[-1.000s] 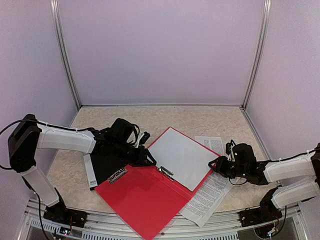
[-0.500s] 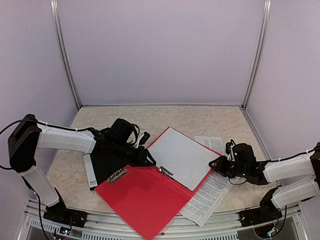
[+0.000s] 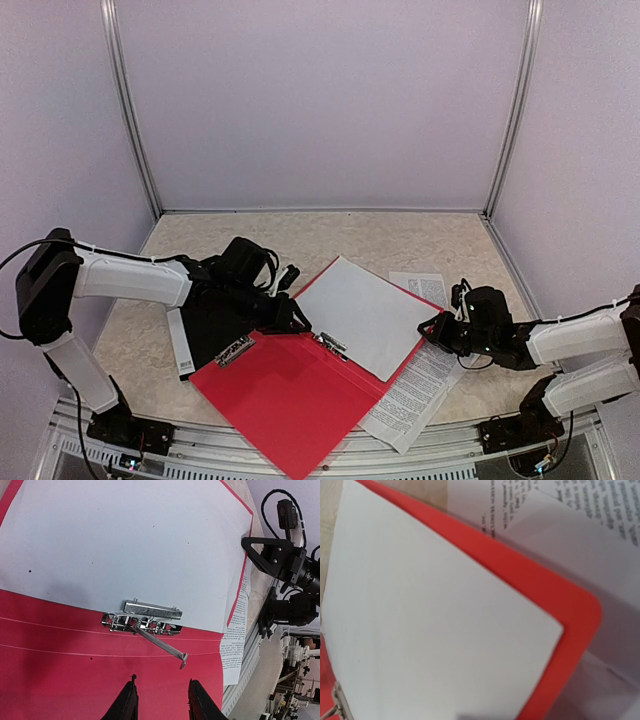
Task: Put the files into the folder
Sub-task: Hold the folder at the center of the board.
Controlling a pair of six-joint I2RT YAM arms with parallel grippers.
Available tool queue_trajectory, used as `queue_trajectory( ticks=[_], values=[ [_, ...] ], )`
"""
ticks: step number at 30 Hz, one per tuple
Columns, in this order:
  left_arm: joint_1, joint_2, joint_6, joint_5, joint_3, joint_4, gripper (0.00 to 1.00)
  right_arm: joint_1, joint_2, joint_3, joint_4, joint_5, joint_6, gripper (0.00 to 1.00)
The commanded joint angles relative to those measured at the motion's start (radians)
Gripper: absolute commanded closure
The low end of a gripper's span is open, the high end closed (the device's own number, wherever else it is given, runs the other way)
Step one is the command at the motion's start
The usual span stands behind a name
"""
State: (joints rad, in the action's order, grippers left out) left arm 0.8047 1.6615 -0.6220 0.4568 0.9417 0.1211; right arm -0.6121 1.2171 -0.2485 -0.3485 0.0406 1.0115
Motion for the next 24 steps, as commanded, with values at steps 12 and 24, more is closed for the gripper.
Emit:
queue_trajectory(
  ticks=[12,24],
  values=[
    [0.026,0.073,0.075,0.055,0.109,0.06,0.67,0.01,-0.011,-0.015,0.029,-0.005,-0.021,0.8],
    [0.043,0.125,0.095,0.109,0.152,0.108,0.67,0.01,-0.024,-0.026,0.05,-0.01,-0.028,0.81]
  ],
)
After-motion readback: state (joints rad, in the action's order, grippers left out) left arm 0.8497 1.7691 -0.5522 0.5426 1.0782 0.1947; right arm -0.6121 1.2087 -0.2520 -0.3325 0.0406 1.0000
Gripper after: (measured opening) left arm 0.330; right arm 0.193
